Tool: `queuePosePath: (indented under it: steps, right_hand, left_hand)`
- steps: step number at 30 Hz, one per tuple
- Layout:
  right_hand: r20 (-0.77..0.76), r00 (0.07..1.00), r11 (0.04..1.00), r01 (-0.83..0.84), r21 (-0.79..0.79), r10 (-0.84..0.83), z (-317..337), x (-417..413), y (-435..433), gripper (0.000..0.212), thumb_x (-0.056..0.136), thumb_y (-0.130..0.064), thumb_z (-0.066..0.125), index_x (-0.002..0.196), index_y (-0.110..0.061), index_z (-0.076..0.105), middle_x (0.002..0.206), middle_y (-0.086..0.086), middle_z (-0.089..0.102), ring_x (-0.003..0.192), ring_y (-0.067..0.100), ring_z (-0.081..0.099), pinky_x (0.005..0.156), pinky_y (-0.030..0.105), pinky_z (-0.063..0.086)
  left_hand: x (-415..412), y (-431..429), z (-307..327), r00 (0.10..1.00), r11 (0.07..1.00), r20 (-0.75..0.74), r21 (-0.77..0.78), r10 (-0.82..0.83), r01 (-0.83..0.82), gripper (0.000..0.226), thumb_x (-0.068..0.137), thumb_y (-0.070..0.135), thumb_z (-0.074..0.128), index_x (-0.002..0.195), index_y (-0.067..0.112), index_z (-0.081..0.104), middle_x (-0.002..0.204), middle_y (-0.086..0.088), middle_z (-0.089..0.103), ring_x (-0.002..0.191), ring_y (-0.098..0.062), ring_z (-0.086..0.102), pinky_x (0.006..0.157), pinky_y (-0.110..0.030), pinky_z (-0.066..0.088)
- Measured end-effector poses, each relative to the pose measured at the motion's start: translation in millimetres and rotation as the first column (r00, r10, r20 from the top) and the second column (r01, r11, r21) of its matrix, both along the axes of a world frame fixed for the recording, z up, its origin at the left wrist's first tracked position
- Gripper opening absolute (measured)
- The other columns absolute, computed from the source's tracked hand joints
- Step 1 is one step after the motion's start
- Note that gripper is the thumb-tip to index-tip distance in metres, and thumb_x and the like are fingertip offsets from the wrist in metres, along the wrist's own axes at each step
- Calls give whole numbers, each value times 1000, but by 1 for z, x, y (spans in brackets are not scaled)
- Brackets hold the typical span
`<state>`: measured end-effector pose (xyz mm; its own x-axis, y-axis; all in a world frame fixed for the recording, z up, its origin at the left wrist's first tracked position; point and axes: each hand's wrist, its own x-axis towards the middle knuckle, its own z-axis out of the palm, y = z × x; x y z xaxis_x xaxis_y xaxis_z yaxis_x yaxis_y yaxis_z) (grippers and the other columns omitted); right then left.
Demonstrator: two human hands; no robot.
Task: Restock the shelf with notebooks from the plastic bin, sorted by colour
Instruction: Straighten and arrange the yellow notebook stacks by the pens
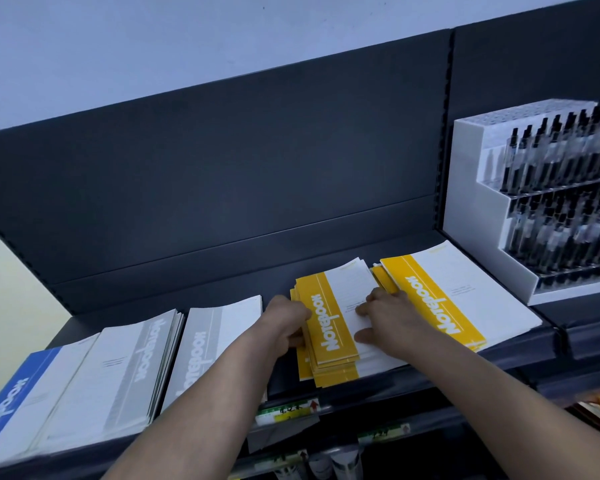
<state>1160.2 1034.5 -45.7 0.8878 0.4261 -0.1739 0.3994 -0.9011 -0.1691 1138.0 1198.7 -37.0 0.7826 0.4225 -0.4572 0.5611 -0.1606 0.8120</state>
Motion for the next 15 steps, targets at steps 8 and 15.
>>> queuePosePath:
  steps: [8,15]
  right_hand:
    - [-35,999,998,-5,61,7,2,-5,1,56,90,-44,57,141,-24,45,146,4,37,126,29,41,107,35,35]
    - [-26,999,989,48,137,-44,2,-9,0,64,89,-41,61,144,-18,37,148,5,33,131,26,39,108,34,34]
  left_hand:
    - [4,-3,8,999,997,-35,-77,-6,3,12,91,13,66,91,12,53,103,-10,66,97,-28,65,84,-41,54]
    - [7,-13,8,997,998,-54,-39,-52,50,26,91,11,66,114,10,54,114,-10,65,99,-25,63,77,-36,49]
